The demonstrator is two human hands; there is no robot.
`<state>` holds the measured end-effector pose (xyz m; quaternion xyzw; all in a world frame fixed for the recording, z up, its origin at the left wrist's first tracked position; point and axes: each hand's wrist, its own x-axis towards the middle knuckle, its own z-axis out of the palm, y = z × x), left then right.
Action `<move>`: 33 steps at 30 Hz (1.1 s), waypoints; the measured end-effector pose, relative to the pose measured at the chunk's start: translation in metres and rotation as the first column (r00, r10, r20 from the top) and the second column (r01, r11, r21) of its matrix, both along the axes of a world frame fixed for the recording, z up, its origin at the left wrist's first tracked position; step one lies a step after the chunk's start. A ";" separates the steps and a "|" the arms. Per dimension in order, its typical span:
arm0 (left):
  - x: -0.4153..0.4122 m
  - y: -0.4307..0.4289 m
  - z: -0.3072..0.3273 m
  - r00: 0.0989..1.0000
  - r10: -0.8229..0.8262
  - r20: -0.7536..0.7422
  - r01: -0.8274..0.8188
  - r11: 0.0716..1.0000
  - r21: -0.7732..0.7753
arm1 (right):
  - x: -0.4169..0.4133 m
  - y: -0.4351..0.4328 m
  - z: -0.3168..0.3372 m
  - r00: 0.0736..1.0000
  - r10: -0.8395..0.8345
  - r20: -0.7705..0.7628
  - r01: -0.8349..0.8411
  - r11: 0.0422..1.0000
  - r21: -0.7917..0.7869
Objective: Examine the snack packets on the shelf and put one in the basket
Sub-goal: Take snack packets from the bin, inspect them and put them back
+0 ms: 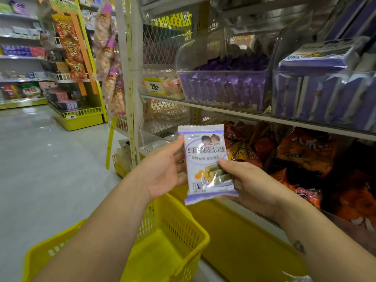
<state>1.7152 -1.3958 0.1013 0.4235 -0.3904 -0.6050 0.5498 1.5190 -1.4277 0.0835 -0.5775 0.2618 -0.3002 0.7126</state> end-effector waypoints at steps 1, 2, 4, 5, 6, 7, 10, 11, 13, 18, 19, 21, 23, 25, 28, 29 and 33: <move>0.000 0.002 0.000 0.999 -0.039 0.004 0.039 0.999 0.008 | -0.001 -0.001 0.001 0.999 -0.036 0.008 0.036 0.999 0.010; 0.000 0.003 -0.001 0.997 -0.074 0.009 0.074 0.997 0.009 | -0.001 -0.001 0.002 0.998 -0.068 0.015 0.068 0.997 0.031; -0.001 0.003 -0.003 0.990 -0.134 0.030 0.135 0.991 -0.010 | -0.002 -0.002 0.004 0.994 -0.110 0.022 0.108 0.991 0.084; -0.001 0.004 -0.003 0.987 -0.158 0.032 0.159 0.987 -0.020 | -0.004 -0.002 0.004 0.992 -0.124 0.026 0.120 0.987 0.109; -0.002 0.004 -0.004 0.984 -0.179 0.025 0.179 0.983 -0.025 | -0.004 -0.002 0.004 0.991 -0.132 0.035 0.126 0.983 0.133; -0.003 0.004 -0.004 0.981 -0.195 0.008 0.195 0.981 -0.025 | -0.005 -0.003 0.004 0.990 -0.137 0.045 0.128 0.980 0.154; -0.005 0.004 -0.004 0.975 -0.216 -0.047 0.215 0.976 -0.028 | -0.007 -0.002 0.004 0.988 -0.140 0.068 0.126 0.976 0.178; -0.005 0.004 -0.004 0.975 -0.214 -0.064 0.213 0.977 -0.028 | -0.007 -0.002 0.005 0.988 -0.142 0.068 0.128 0.976 0.175; -0.007 0.003 -0.004 0.978 -0.188 -0.085 0.186 0.982 -0.036 | -0.007 -0.001 0.006 0.987 -0.143 0.068 0.131 0.979 0.156; -0.022 0.002 -0.006 0.910 0.163 0.380 -0.069 0.966 -0.248 | 0.004 0.005 0.005 0.947 -0.300 0.110 0.311 0.945 -0.099; -0.027 0.003 -0.007 0.895 0.150 0.420 -0.021 0.955 -0.296 | 0.007 0.007 0.004 0.935 -0.337 0.107 0.353 0.912 -0.210; -0.037 0.006 -0.007 0.937 0.056 0.344 0.050 0.956 -0.291 | 0.012 0.014 0.002 0.938 -0.337 0.085 0.343 0.856 -0.388; -0.042 0.005 -0.009 0.974 -0.040 0.223 0.098 0.962 -0.256 | 0.017 0.019 0.001 0.966 -0.247 0.073 0.254 0.868 -0.426; -0.041 0.005 -0.011 0.988 -0.081 0.133 0.113 0.962 -0.251 | 0.019 0.020 0.000 0.979 -0.189 0.075 0.203 0.893 -0.402; -0.033 0.002 -0.014 0.993 -0.114 -0.015 0.108 0.964 -0.242 | 0.016 0.015 -0.001 0.972 -0.231 0.044 0.230 0.898 -0.376; -0.029 0.002 -0.016 0.990 -0.130 -0.053 0.113 0.963 -0.243 | 0.014 0.013 -0.001 0.966 -0.258 0.025 0.250 0.901 -0.356; -0.018 -0.001 -0.019 0.982 -0.164 -0.096 0.134 0.956 -0.259 | 0.005 0.006 -0.002 0.955 -0.293 -0.054 0.265 0.917 -0.299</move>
